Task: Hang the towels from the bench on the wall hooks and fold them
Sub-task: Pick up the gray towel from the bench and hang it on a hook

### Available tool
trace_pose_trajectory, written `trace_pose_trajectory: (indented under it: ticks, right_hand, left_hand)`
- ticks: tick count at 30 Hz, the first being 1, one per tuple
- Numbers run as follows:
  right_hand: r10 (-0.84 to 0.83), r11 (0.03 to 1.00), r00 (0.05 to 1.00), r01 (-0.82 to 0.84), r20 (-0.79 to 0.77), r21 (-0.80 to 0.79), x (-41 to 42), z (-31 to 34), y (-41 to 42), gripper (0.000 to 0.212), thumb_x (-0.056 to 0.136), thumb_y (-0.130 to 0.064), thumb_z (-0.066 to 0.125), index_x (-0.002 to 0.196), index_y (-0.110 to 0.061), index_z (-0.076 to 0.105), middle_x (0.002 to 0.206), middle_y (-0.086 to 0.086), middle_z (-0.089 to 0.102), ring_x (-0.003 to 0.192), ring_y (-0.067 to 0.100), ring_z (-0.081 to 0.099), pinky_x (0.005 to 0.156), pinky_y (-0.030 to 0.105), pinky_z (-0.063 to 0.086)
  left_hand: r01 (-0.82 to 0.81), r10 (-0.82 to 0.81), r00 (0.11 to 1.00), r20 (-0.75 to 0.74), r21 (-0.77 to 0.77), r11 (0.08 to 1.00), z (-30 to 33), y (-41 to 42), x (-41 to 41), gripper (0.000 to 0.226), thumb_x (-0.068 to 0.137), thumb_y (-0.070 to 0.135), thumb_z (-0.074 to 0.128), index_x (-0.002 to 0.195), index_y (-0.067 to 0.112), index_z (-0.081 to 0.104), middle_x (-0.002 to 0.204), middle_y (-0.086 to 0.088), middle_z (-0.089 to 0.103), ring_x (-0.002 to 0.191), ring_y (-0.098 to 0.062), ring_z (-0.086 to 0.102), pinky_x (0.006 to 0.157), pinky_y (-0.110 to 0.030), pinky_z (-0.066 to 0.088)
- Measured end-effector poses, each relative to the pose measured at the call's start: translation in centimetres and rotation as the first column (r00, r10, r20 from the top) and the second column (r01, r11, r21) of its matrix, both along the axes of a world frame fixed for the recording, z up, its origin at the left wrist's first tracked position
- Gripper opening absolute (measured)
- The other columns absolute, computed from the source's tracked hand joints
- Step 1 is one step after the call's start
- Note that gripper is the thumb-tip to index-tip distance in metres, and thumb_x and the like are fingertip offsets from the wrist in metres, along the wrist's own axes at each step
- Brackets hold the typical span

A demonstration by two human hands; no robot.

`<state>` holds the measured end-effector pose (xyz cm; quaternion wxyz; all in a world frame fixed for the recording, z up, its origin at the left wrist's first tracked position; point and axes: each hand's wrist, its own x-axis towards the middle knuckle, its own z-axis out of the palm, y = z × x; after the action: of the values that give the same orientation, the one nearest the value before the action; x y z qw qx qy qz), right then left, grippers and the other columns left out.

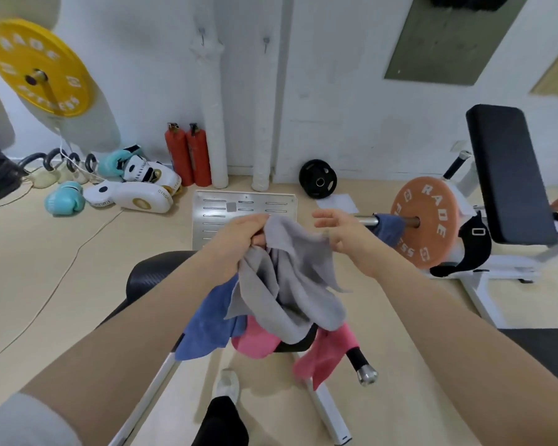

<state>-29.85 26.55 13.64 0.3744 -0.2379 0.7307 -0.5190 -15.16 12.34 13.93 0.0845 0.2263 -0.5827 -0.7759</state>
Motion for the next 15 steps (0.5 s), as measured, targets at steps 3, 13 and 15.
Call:
trace_pose_trajectory:
  ticks: [3,13,15]
  right_hand:
    - [0.000,0.977,0.976,-0.047,-0.219,-0.207,3.0,1.7,0.5,0.041,0.079,0.006,0.044,0.094,-0.026,0.066,0.109,-0.005,0.058,0.105,0.010,0.051,0.086,0.023,0.043]
    - [0.204,0.953,0.488,-0.296,-0.849,0.059,9.2,5.0,-0.2,0.040,0.092,-0.009,0.047,0.132,-0.011,0.048,0.120,0.011,0.061,0.107,0.025,0.057,0.092,0.036,0.045]
    - [0.174,0.972,0.473,-0.224,-0.864,0.072,9.4,5.6,-0.8,0.038,0.093,-0.002,0.040,0.129,-0.007,0.052,0.122,0.015,0.061,0.112,0.031,0.056,0.096,0.036,0.041]
  left_hand:
    - [-0.007,0.007,1.000,-0.015,0.007,1.000,1.4,1.4,0.8,0.045,0.097,0.021,0.041,0.053,0.018,0.046,0.042,0.007,0.032,0.037,-0.006,0.028,0.037,-0.015,0.030]
    - [-0.120,0.115,0.991,-0.073,-0.061,0.991,4.9,1.7,4.1,0.037,0.098,0.024,0.041,0.065,0.014,0.054,0.042,0.009,0.042,0.040,-0.003,0.037,0.044,-0.013,0.034]
    - [-0.118,0.127,0.992,0.022,-0.252,0.961,5.2,1.4,4.7,0.033,0.097,0.036,0.042,0.074,0.018,0.057,0.052,0.009,0.049,0.050,-0.005,0.042,0.052,-0.017,0.035]
